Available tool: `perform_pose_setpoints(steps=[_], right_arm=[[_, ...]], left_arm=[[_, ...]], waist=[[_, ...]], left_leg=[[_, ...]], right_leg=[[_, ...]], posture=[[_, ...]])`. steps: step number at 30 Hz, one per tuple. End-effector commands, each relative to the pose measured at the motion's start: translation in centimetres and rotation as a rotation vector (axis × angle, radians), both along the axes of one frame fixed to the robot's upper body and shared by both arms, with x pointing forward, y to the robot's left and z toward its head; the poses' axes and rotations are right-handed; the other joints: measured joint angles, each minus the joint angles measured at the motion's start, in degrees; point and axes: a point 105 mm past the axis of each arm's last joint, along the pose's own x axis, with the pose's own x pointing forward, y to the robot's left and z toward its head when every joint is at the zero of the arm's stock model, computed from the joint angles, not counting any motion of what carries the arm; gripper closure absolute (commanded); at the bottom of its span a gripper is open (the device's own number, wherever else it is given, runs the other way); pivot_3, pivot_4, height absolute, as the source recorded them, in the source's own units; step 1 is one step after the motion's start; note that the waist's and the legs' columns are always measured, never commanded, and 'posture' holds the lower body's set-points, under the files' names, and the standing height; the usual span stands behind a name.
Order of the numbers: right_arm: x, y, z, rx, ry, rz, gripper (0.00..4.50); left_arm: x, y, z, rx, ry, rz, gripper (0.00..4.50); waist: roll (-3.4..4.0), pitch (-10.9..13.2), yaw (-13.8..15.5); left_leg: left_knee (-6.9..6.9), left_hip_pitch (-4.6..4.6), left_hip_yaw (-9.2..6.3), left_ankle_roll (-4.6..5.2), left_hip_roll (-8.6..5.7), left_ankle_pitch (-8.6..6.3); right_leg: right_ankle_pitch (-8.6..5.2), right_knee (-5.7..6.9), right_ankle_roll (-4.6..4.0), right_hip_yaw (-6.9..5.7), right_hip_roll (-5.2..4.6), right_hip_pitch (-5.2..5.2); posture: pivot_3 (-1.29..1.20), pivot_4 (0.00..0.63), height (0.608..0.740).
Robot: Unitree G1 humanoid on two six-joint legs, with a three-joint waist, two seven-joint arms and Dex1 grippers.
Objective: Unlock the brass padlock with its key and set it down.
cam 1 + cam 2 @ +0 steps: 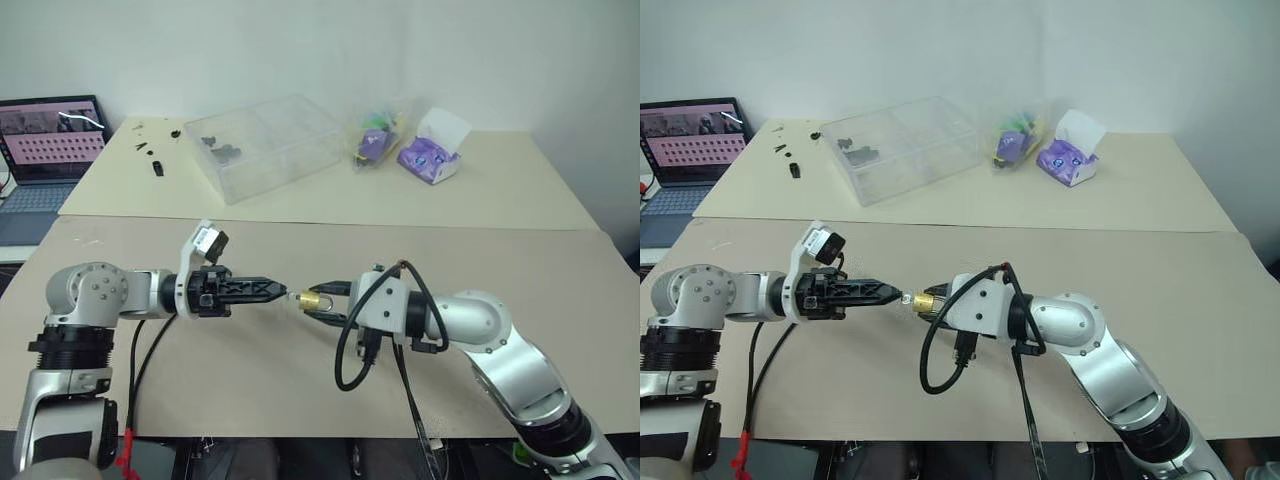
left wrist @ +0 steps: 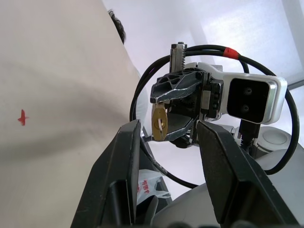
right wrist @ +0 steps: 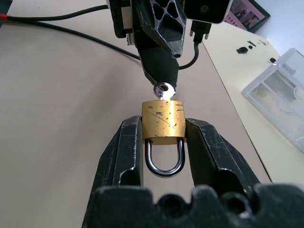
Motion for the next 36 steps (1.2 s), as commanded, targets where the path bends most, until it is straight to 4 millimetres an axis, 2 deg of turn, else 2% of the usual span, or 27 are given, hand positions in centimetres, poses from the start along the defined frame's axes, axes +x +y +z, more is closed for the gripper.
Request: perform_pose_setpoints(steps=[1, 16, 25, 28, 30, 31, 32, 36], right_arm=[[-0.6, 0.4, 1.1, 0.018, -0.049, 0.033, 3.57], [-0.6, 0.3, 1.1, 0.012, -0.052, 0.028, 3.57], [-0.6, 0.3, 1.1, 0.008, -0.057, 0.031, 3.57], [-0.6, 0.4, 1.1, 0.008, -0.059, 0.031, 3.57], [-0.6, 0.3, 1.1, 0.007, -0.059, 0.031, 3.57], [-0.6, 0.4, 1.2, 0.007, -0.06, 0.031, 3.57], [-0.6, 0.3, 1.2, 0.007, -0.061, 0.031, 3.57], [-0.5, 0.4, 1.2, 0.006, -0.062, 0.029, 3.57]], left_arm=[[0.0, -0.7, 1.2, -0.019, -0.047, -0.026, 2.57], [-1.6, -0.3, -0.4, 0.052, -0.008, -0.069, 2.57], [-0.8, -0.3, 0.1, 0.035, -0.025, -0.044, 2.57], [-0.5, -0.3, 0.3, 0.027, -0.024, -0.033, 3.25], [-0.3, -0.2, 0.4, 0.025, -0.022, -0.025, 4.05], [-0.2, -0.1, 0.5, 0.024, -0.021, -0.021, 4.3], [-0.2, -0.1, 0.4, 0.031, -0.027, -0.019, 4.43], [-0.1, -0.1, 0.3, 0.031, -0.029, -0.017, 4.43]], waist=[[0.0, 0.0, 0.0], [-0.01, 0.0, -0.1], [-0.01, 0.0, 0.0], [-0.01, 0.0, 0.1], [-0.01, 0.0, 0.1], [-0.01, 0.0, 0.1], [-0.01, 0.0, 0.1], [-0.01, 0.0, 0.0]], left_leg=[[0.0, 0.0, 0.0, 0.0, 0.0, 0.0], [0.0, -0.01, -0.01, 0.0, 0.01, 0.0], [0.0, -0.08, -0.01, 0.0, 0.0, 0.0], [0.0, -0.29, -0.01, 0.0, 0.0, 0.0], [0.0, -0.38, -0.01, 0.0, -0.01, 0.0], [0.0, -0.4, -0.01, 0.0, -0.01, 0.0], [0.0, -0.42, -0.01, 0.0, -0.02, 0.0], [0.0, -0.44, -0.01, 0.0, -0.02, 0.0]], right_leg=[[0.0, 0.0, 0.0, 0.0, 0.0, 0.0], [-0.01, -0.02, -0.01, 0.0, -0.01, -0.02], [-0.02, -0.07, -0.01, 0.0, -0.02, -0.06], [0.04, -0.04, -0.06, 0.0, -0.01, -0.28], [0.19, -0.02, -0.15, 0.0, -0.01, -0.37], [0.25, -0.02, -0.04, 0.0, -0.01, -0.4], [0.26, -0.02, -0.03, 0.0, 0.0, -0.42], [0.26, -0.02, -0.02, 0.0, 0.0, -0.43]], posture=[[0.0, 0.15, 0.74], [0.0, 0.15, 0.74], [0.0, 0.15, 0.74], [0.0, 0.15, 0.74], [0.0, 0.15, 0.74], [0.0, 0.15, 0.74], [0.0, 0.15, 0.74], [0.0, 0.15, 0.74]])
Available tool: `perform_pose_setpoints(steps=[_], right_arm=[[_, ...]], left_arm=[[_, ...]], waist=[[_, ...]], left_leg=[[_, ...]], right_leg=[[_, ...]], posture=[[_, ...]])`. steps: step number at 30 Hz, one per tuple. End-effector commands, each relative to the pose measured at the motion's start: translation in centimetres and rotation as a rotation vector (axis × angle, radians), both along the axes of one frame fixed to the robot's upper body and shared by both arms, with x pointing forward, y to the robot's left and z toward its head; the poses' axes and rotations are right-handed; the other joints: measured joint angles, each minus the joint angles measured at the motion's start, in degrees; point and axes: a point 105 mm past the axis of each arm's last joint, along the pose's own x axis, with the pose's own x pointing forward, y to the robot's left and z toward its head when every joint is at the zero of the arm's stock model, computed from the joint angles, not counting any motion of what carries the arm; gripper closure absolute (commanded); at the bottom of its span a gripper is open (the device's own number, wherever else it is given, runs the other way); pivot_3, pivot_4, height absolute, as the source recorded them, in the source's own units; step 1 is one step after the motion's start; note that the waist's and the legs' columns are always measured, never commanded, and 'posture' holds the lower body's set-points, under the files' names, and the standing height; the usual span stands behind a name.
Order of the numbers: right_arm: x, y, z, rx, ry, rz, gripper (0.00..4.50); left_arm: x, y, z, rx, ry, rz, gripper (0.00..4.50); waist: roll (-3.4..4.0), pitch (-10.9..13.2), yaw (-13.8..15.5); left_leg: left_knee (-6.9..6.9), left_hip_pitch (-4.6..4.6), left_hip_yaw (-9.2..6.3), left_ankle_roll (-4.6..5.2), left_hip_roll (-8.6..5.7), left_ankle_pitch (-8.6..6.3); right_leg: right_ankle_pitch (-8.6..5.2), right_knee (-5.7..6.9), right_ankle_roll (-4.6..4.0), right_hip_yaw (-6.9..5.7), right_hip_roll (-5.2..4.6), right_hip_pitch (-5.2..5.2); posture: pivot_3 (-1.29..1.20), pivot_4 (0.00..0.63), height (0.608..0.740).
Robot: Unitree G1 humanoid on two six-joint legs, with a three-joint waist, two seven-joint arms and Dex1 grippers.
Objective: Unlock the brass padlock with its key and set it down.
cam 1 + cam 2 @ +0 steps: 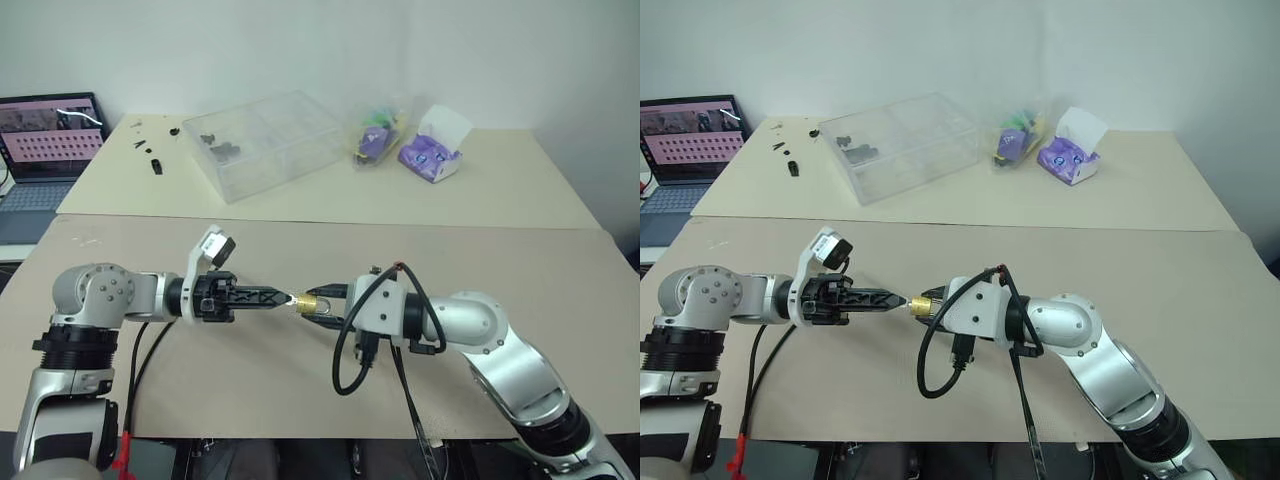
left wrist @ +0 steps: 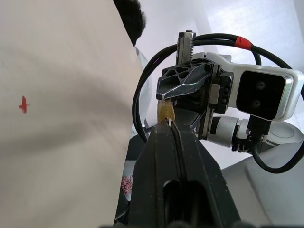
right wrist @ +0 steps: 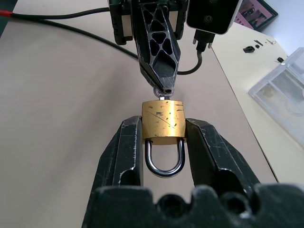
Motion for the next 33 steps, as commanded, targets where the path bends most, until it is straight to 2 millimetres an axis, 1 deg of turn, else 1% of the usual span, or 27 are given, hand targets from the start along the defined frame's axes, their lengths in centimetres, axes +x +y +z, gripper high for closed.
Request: perform_pose_setpoints(steps=[1, 7, 12, 22, 28, 31, 33], right_arm=[[-0.4, 0.1, 1.3, 0.018, -0.059, 0.017, 3.57], [-0.4, 0.1, 1.3, 0.016, -0.06, 0.015, 3.57], [-0.3, 0.1, 1.3, 0.017, -0.06, 0.014, 3.57], [-0.2, 0.2, 1.3, 0.021, -0.051, 0.021, 3.57], [0.2, 0.0, 1.4, 0.031, -0.018, 0.025, 3.57], [0.2, -0.1, 1.5, 0.043, 0.0, 0.032, 3.57], [0.3, -0.1, 1.6, 0.049, 0.005, 0.035, 3.57]], left_arm=[[0.1, 0.1, 0.9, -0.016, -0.042, 0.001, 4.43], [0.1, 0.0, 0.3, -0.007, -0.055, -0.001, 4.43], [0.3, -0.3, -0.1, 0.024, -0.119, 0.0, 4.43], [0.3, -1.0, -0.3, 0.045, -0.185, -0.008, 4.43], [0.0, -2.0, -0.5, 0.091, -0.313, -0.027, 4.43], [-0.7, -2.6, -0.5, 0.11, -0.428, -0.061, 4.43], [-0.9, -2.8, -0.5, 0.122, -0.467, -0.072, 4.43]], waist=[[0.0, 0.0, 0.0], [0.0, 0.0, 0.0], [0.0, 0.0, 0.0], [0.0, 0.0, 0.0], [0.0, 0.0, 0.0], [0.0, 0.0, -0.1], [0.0, 0.0, 0.0]], left_leg=[[0.0, 0.0, 0.0, 0.0, 0.0, 0.0], [0.0, 0.0, 0.0, 0.0, 0.0, 0.0], [0.0, -0.01, 0.0, 0.0, 0.0, 0.0], [0.0, -0.02, 0.0, 0.0, 0.0, 0.0], [0.0, -0.02, 0.0, 0.0, 0.0, 0.0], [0.0, -0.01, 0.0, 0.0, 0.0, 0.0], [0.0, -0.02, 0.0, 0.0, 0.01, 0.0]], right_leg=[[0.0, 0.0, 0.0, 0.0, 0.0, 0.0], [-0.01, 0.0, -0.02, 0.0, 0.0, 0.0], [0.0, 0.0, -0.04, 0.0, 0.0, 0.0], [0.01, 0.0, -0.05, 0.0, 0.0, 0.0], [0.03, 0.0, -0.04, 0.0, 0.0, 0.0], [0.04, 0.0, -0.06, 0.0, 0.0, 0.0], [0.04, 0.0, -0.07, 0.0, 0.0, 0.0]], posture=[[0.0, 0.15, 0.74], [0.0, 0.15, 0.74], [0.0, 0.15, 0.74], [0.0, 0.15, 0.74], [0.0, 0.15, 0.74], [0.0, 0.15, 0.74], [0.0, 0.15, 0.74]])
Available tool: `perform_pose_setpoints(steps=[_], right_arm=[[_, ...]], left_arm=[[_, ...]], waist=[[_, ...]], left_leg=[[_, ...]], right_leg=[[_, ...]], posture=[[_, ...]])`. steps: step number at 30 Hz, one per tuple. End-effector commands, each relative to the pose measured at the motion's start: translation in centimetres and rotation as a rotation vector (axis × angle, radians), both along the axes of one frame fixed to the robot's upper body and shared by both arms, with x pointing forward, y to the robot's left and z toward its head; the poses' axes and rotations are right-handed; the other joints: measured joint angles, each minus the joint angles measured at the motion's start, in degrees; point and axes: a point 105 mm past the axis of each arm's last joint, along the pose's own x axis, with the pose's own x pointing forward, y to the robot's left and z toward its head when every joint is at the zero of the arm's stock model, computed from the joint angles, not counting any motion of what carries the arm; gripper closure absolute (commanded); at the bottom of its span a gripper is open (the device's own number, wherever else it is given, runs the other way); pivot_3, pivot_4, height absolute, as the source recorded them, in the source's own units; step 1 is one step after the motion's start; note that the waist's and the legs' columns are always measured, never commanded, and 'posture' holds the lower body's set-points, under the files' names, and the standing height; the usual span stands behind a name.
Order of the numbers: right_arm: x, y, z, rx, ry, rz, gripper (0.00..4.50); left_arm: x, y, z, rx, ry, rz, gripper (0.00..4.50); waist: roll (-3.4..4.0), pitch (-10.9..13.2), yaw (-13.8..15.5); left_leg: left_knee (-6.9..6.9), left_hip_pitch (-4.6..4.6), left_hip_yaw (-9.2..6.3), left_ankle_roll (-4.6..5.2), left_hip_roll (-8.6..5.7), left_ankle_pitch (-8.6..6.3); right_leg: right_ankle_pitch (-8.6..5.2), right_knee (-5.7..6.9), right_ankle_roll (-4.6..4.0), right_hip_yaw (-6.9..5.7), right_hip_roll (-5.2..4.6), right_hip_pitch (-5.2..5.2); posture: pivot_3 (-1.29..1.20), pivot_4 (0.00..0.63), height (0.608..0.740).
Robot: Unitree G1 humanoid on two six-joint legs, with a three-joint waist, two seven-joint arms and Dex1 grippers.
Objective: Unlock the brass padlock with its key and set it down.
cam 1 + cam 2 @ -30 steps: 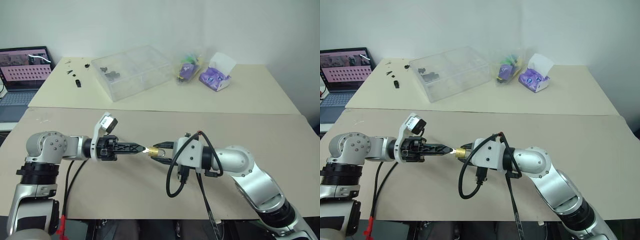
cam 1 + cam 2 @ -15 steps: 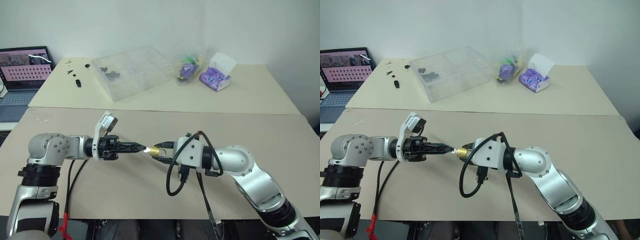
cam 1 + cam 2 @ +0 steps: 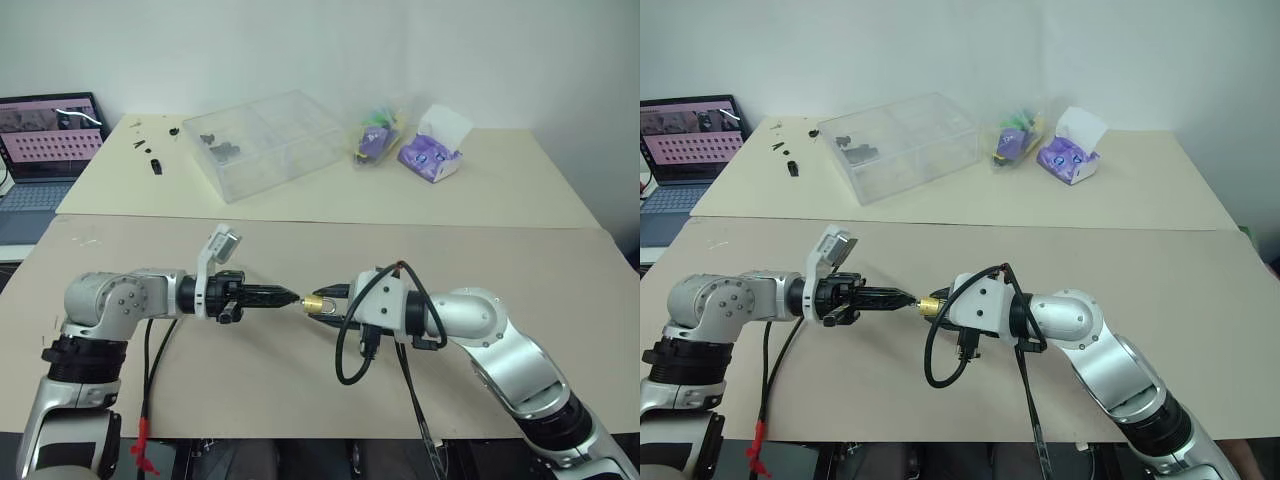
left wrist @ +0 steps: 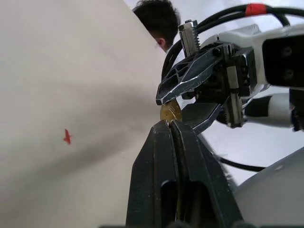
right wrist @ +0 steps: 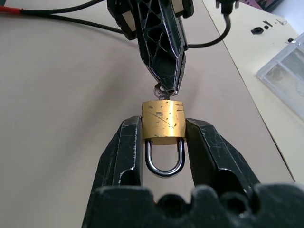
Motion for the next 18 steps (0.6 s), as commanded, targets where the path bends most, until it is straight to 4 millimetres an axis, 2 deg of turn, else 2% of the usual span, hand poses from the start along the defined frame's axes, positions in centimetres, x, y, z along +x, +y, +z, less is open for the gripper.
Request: perform_pose_setpoints(steps=[1, 8, 18], right_arm=[[-0.5, 0.5, 2.5, 0.074, -0.063, 0.041, 3.57], [-0.3, 0.5, 2.7, 0.094, -0.044, 0.042, 3.57], [-0.3, 0.3, 3.0, 0.138, 0.006, 0.045, 3.57]], left_arm=[[-1.2, -1.4, 0.1, 0.03, -0.101, -0.084, 4.43], [-0.5, -1.6, 0.1, 0.05, -0.192, -0.044, 4.43], [0.6, -2.0, -0.2, 0.096, -0.431, -0.011, 4.43]], waist=[[0.0, 0.0, 0.1], [0.0, 0.0, 0.1], [0.0, 0.0, 0.1]], left_leg=[[0.0, 0.0, 0.0, 0.0, 0.0, 0.0], [0.0, 0.0, 0.0, 0.0, -0.01, 0.0], [0.0, 0.0, 0.01, 0.0, -0.01, 0.0]], right_leg=[[0.0, 0.0, 0.0, 0.0, 0.0, 0.0], [0.0, -0.01, 0.0, 0.0, 0.0, 0.01], [0.05, -0.01, 0.06, 0.0, 0.01, 0.02]], posture=[[0.0, 0.15, 0.74], [0.0, 0.15, 0.74], [0.0, 0.15, 0.74]])
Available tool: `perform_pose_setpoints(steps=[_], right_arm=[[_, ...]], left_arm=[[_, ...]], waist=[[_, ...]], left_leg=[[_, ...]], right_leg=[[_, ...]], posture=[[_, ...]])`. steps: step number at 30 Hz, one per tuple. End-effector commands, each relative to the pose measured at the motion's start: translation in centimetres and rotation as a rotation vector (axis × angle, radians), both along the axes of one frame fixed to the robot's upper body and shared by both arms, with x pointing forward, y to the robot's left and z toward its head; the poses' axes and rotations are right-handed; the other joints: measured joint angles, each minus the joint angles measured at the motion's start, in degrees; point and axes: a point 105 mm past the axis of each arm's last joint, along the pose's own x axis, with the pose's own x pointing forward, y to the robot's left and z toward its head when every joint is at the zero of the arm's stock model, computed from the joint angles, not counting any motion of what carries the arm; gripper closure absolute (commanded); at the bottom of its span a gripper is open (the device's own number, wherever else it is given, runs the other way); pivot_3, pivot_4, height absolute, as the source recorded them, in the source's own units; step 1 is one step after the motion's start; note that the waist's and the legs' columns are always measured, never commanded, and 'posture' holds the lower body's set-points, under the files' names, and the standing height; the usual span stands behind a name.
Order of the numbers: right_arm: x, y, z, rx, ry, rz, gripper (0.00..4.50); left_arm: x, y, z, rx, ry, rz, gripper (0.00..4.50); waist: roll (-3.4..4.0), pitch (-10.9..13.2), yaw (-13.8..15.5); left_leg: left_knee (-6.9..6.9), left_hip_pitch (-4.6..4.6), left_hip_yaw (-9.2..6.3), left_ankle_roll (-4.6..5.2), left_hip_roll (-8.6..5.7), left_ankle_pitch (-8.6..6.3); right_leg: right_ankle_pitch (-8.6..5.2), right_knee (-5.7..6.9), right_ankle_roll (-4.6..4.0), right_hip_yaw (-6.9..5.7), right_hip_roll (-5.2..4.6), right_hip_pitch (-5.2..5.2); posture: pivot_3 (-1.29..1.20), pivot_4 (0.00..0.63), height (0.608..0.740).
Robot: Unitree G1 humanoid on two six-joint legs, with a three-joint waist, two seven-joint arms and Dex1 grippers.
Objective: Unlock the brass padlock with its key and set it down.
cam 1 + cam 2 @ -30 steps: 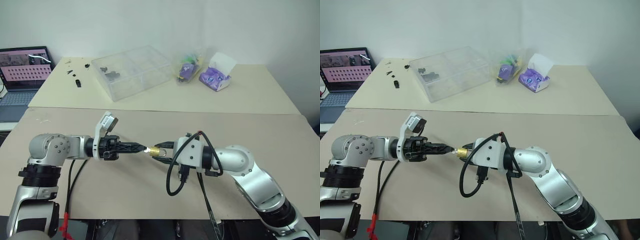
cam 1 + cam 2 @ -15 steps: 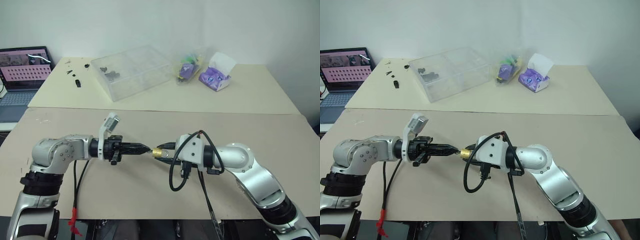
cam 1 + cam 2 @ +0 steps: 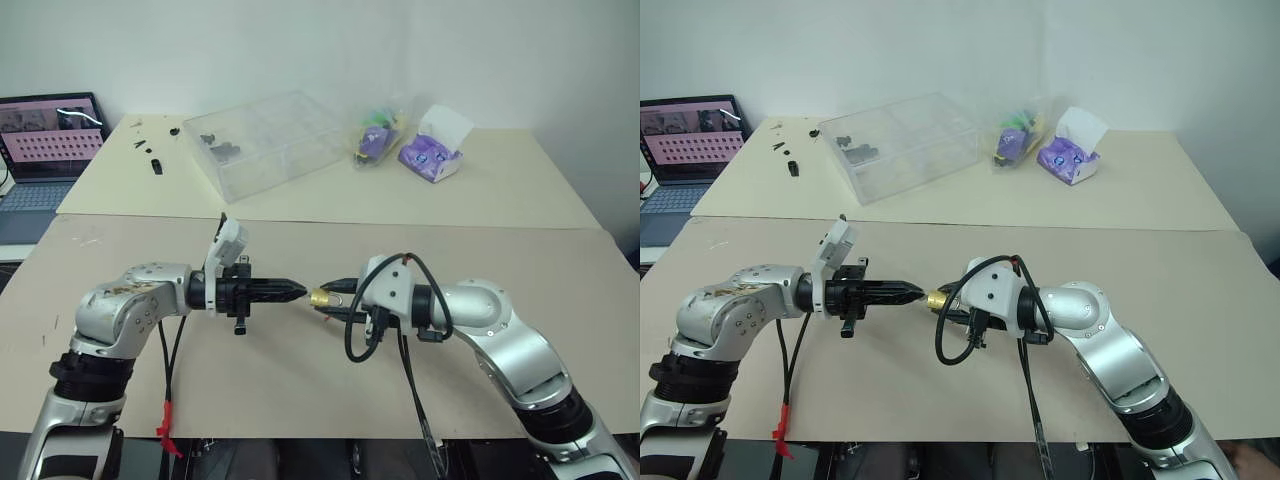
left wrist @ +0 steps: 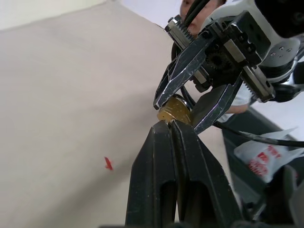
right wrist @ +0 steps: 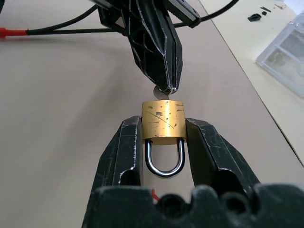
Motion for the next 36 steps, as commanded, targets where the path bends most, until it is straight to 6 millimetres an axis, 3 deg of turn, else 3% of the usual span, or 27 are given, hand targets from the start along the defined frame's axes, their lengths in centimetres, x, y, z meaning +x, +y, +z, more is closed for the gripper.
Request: perform_pose_setpoints(steps=[1, 7, 12, 15, 21, 26, 30, 36], right_arm=[[-1.4, 1.2, 2.8, 0.094, -0.073, 0.09, 3.57], [-1.4, 1.2, 2.8, 0.09, -0.067, 0.088, 3.57], [-1.4, 1.2, 2.6, 0.083, -0.073, 0.086, 3.57], [-1.4, 1.2, 2.6, 0.083, -0.074, 0.086, 3.57], [-1.4, 1.3, 2.5, 0.078, -0.077, 0.088, 3.57], [-1.3, 1.3, 2.5, 0.074, -0.085, 0.087, 3.57], [-1.2, 1.2, 2.4, 0.064, -0.1, 0.084, 3.57], [-1.1, 1.2, 2.4, 0.063, -0.108, 0.081, 3.57]], left_arm=[[-0.1, -0.9, -0.6, 0.03, -0.061, -0.02, 4.43], [0.0, -0.9, -0.8, 0.038, -0.065, -0.019, 4.43], [0.1, -0.6, 0.2, -0.034, 0.124, -0.007, 4.43], [0.0, -0.5, 0.5, -0.044, 0.157, -0.019, 3.75], [-0.1, 0.3, 1.0, -0.051, 0.274, -0.025, 1.7], [0.4, 1.7, 2.1, -0.112, 0.406, -0.017, 1.7], [-0.3, 1.6, 3.4, -0.187, 0.559, -0.08, 1.7], [-0.9, 1.7, 3.5, -0.192, 0.651, -0.087, 1.7]], waist=[[0.0, 0.0, 0.0], [0.0, 0.0, 0.0], [0.0, 0.0, 0.0], [0.0, 0.0, -0.1], [0.0, 0.0, -0.1], [0.0, 0.0, -0.1], [0.0, 0.0, -0.2], [0.0, 0.0, -0.3]], left_leg=[[0.0, 0.0, 0.0, 0.0, 0.0, 0.0], [0.0, 0.0, 0.0, 0.0, 0.0, 0.0], [0.01, 0.0, -0.03, 0.01, 0.0, 0.0], [0.01, 0.01, -0.04, 0.01, 0.0, 0.0], [0.01, 0.01, -0.04, 0.01, 0.0, 0.0], [0.01, 0.02, -0.06, 0.01, -0.01, 0.0], [0.02, 0.01, -0.09, 0.01, -0.01, 0.0], [0.02, 0.02, -0.11, 0.01, -0.02, 0.0]], right_leg=[[0.01, 0.0, 0.01, 0.0, 0.0, 0.0], [0.04, 0.0, 0.07, 0.0, 0.0, 0.0], [-0.01, 0.03, 0.18, 0.0, 0.02, 0.0], [-0.11, 0.04, 0.37, 0.0, 0.03, 0.01], [-0.07, 0.06, 0.3, 0.01, 0.04, 0.0], [-0.08, 0.08, 0.31, 0.01, 0.04, 0.01], [-0.08, 0.09, 0.3, 0.0, 0.05, 0.0], [-0.07, 0.11, 0.29, 0.0, 0.06, 0.01]], posture=[[0.0, 0.15, 0.74], [0.0, 0.15, 0.74], [0.0, 0.15, 0.74], [0.0, 0.15, 0.74], [0.0, 0.15, 0.74], [0.0, 0.15, 0.74], [0.0, 0.15, 0.74], [0.0, 0.15, 0.74]])
